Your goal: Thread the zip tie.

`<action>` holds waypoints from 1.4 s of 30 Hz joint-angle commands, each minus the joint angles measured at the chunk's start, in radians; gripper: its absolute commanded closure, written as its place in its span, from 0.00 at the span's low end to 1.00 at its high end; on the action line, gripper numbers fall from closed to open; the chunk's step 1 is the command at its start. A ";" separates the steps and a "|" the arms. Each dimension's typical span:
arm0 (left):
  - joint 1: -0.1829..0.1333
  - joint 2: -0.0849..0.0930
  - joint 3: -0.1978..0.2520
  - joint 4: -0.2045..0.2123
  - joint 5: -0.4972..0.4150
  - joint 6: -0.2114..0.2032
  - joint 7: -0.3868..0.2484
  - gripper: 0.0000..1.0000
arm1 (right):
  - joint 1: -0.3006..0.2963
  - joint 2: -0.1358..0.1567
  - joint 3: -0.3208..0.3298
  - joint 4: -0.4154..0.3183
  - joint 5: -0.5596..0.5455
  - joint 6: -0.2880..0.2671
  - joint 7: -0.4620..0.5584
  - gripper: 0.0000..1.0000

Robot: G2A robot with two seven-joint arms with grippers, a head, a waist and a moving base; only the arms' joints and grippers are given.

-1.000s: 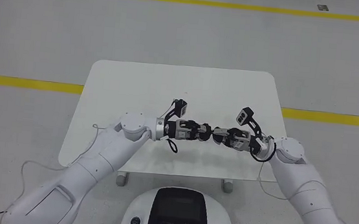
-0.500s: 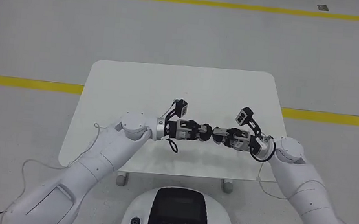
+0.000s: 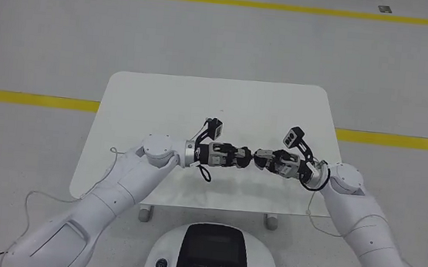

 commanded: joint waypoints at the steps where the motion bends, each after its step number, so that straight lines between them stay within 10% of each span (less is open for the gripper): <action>1: 0.003 0.001 -0.002 -0.001 0.000 -0.003 0.000 1.00 | -0.001 0.000 0.004 0.001 0.002 0.000 -0.003 0.00; 26: 0.027 0.023 -0.020 -0.076 0.099 -0.005 0.034 1.00 | -0.005 -0.006 0.011 0.008 -0.010 -0.007 -0.064 0.00; 35: 0.035 0.031 0.024 -0.122 0.441 -0.107 0.254 1.00 | -0.005 -0.006 0.011 0.008 -0.010 -0.007 -0.064 0.00; 42: 0.040 0.034 0.027 -0.111 0.473 -0.176 0.268 1.00 | -0.005 -0.006 0.011 0.008 -0.010 -0.007 -0.064 0.00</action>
